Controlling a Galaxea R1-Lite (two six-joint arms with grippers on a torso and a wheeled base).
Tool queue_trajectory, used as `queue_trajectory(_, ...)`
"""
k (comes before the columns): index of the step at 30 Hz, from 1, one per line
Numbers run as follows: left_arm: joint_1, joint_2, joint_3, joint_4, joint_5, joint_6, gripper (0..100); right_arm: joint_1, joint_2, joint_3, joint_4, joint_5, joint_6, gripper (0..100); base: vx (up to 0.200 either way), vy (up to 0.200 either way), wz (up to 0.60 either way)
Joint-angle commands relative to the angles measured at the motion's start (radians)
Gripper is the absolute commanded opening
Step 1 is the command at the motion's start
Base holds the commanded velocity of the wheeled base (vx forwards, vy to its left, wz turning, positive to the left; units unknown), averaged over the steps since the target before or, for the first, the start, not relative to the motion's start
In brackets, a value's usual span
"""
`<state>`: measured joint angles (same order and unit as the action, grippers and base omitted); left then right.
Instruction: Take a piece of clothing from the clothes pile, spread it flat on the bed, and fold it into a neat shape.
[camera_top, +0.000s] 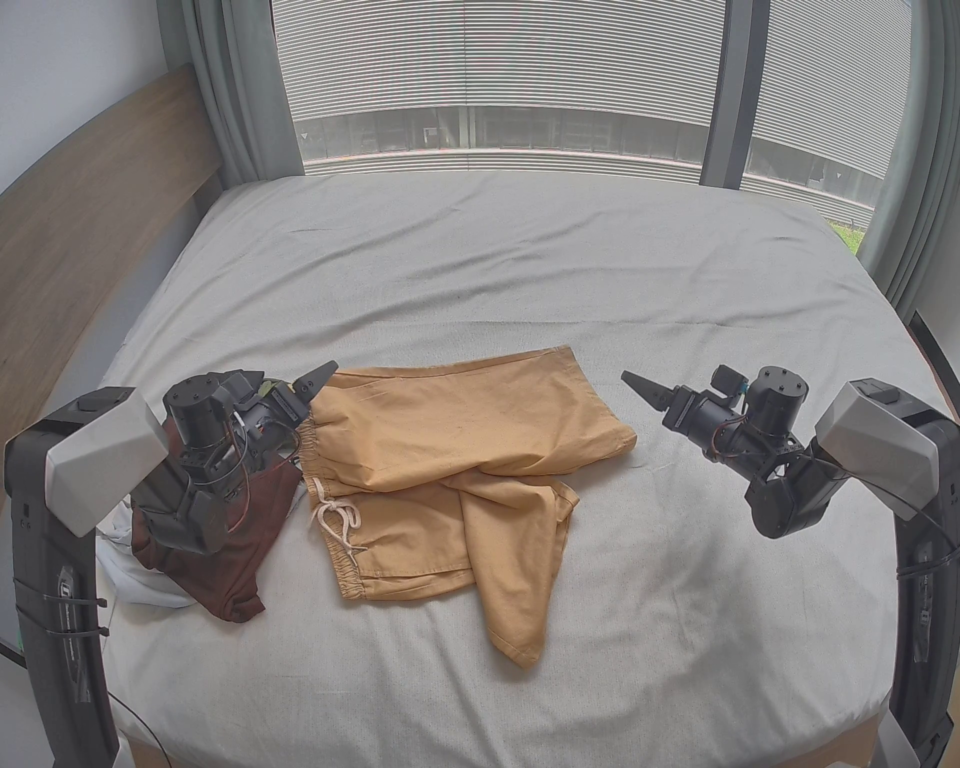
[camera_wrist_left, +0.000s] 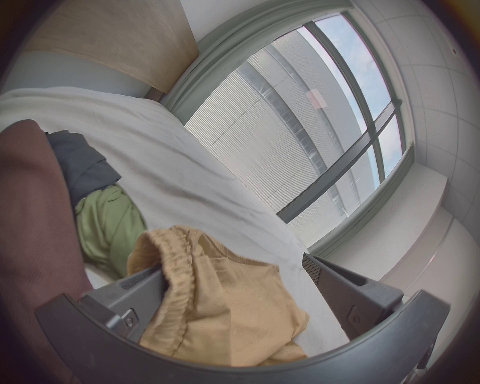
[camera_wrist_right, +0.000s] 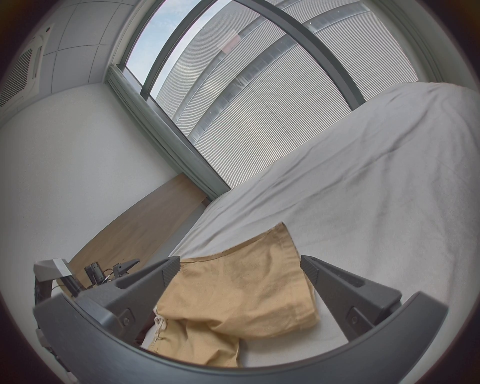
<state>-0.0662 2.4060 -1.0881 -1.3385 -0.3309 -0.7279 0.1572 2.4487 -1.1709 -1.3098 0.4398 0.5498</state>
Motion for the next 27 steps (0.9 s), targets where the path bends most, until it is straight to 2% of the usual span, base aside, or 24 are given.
queue_trajectory(1,-0.011,-0.096,0.122,0.015,-0.002,0.039,100,0.031,-0.002,0.119,-0.077,0.0,-0.004,100,0.0,0.0,0.0)
queue_trajectory(8,0.002,-0.119,0.175,0.01,-0.002,0.076,100,0.051,0.001,0.201,-0.114,0.0,-0.004,100,0.0,0.0,0.0)
queue_trajectory(14,0.012,-0.172,0.3,-0.054,0.003,0.123,100,0.065,0.056,0.221,-0.14,0.0,-0.002,100,0.0,0.0,0.0)
queue_trajectory(20,0.006,-0.182,0.372,-0.128,-0.007,0.128,100,0.088,0.093,0.229,-0.158,-0.001,-0.001,100,0.0,0.0,0.0)
queue_trajectory(27,-0.017,-0.166,0.395,-0.199,-0.057,0.123,100,0.125,0.144,0.247,-0.164,-0.03,0.004,100,0.0,0.0,0.0)
